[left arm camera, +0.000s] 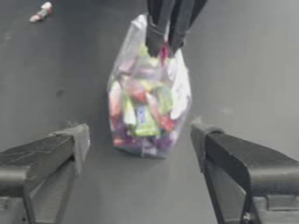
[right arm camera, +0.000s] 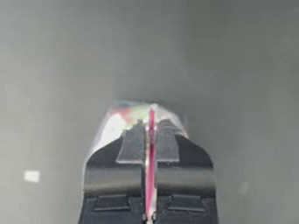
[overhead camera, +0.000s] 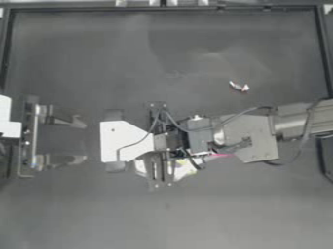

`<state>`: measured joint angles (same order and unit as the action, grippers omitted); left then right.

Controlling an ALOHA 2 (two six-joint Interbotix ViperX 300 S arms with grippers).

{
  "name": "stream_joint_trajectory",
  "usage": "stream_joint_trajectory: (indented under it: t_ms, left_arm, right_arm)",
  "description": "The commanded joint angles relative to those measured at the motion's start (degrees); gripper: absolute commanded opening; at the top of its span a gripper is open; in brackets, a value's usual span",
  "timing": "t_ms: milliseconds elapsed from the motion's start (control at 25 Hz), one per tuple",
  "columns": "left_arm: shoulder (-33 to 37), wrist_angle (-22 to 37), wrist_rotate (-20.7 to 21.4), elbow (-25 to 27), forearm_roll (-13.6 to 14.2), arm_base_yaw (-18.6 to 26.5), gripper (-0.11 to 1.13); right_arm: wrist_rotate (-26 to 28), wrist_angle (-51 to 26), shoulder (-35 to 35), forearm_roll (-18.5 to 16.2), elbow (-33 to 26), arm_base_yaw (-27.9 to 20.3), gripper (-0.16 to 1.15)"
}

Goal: Put candy in bag

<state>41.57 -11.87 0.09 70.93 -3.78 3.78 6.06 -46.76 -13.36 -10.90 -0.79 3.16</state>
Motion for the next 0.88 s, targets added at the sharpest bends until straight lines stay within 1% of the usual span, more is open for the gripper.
stream_joint_trajectory:
  t_ms: [40,280,560,880]
  left_arm:
    - [-4.92,-2.11,-0.09,-2.99,-0.79,-0.09,0.99]
    - [-11.95,-5.71,-0.09,-6.06,-0.79,-1.49,0.98]
    - [-19.6,-10.2,0.09,-9.14,-0.79,-2.99,0.98]
    - [-24.52,-11.25,0.44,-12.48,-0.62,-3.6,0.98]
  right_arm:
    - [0.44,2.02,3.16,0.09,0.88,-0.18,0.04]
    - [1.23,4.92,4.13,-0.44,2.81,-0.26,0.04]
    - [1.14,5.27,4.13,-0.79,3.08,-0.26,0.04]
    - [1.32,5.54,4.13,-0.7,3.43,-0.26,0.04]
